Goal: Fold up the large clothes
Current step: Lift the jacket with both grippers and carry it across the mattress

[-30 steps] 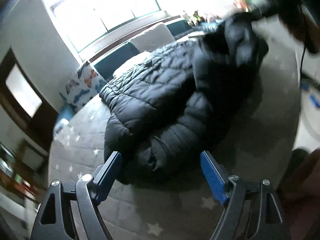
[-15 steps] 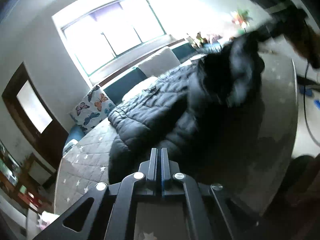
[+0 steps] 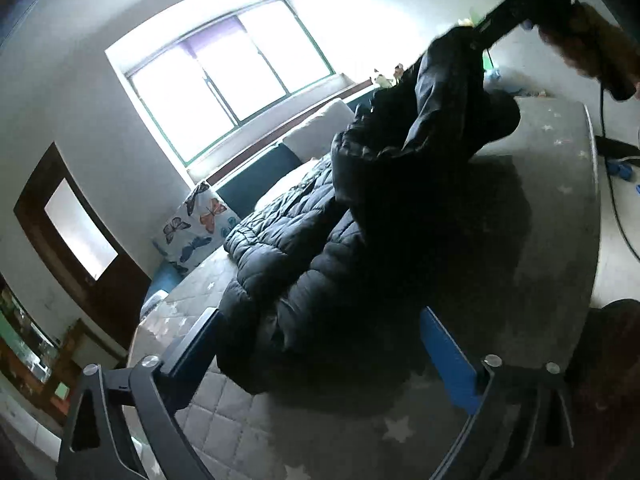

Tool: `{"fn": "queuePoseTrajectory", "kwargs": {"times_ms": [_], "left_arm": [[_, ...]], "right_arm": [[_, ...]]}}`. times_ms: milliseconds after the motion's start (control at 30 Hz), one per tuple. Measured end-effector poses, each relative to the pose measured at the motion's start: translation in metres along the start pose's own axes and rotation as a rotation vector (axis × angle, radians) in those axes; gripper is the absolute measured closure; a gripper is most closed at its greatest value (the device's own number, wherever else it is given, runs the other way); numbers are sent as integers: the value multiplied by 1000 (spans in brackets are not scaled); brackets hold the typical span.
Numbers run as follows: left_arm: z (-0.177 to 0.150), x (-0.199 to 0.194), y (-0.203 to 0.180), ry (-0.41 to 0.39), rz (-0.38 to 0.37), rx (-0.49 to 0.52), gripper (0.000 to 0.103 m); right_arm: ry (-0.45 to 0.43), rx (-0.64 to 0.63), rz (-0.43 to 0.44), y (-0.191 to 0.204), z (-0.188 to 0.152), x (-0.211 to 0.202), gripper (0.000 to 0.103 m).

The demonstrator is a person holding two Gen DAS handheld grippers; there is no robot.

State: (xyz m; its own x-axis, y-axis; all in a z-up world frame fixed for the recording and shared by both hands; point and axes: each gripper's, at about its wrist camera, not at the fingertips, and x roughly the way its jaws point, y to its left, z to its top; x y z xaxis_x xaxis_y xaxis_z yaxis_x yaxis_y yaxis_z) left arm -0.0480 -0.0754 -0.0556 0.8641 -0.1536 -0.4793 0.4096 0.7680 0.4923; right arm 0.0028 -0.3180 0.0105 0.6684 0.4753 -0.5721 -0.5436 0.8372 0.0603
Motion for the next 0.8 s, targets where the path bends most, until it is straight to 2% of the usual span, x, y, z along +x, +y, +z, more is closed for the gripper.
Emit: {"fn": "queuePoseTrajectory", "kwargs": {"times_ms": [200, 267, 300, 333, 400, 600, 800], "left_arm": [[-5, 43, -5, 65, 12, 91, 1], [-7, 51, -9, 65, -9, 114, 18], [-8, 54, -11, 65, -46, 122, 40], [-8, 55, -13, 64, -60, 124, 56], [-8, 50, -14, 38, -43, 114, 67], [-11, 21, -2, -2, -44, 32, 72], [-22, -42, -7, -9, -68, -24, 72]], "right_arm": [[1, -14, 1, 0, 2, 4, 84], [0, -14, 5, -1, 0, 5, 84], [-3, -11, 6, -2, -2, 6, 84], [-5, -9, 8, -1, -3, 6, 84], [-13, -13, 8, 1, -9, 4, 84], [-50, -19, 31, 13, -23, -15, 85], [-45, -60, 77, 40, -36, -42, 86]]}}
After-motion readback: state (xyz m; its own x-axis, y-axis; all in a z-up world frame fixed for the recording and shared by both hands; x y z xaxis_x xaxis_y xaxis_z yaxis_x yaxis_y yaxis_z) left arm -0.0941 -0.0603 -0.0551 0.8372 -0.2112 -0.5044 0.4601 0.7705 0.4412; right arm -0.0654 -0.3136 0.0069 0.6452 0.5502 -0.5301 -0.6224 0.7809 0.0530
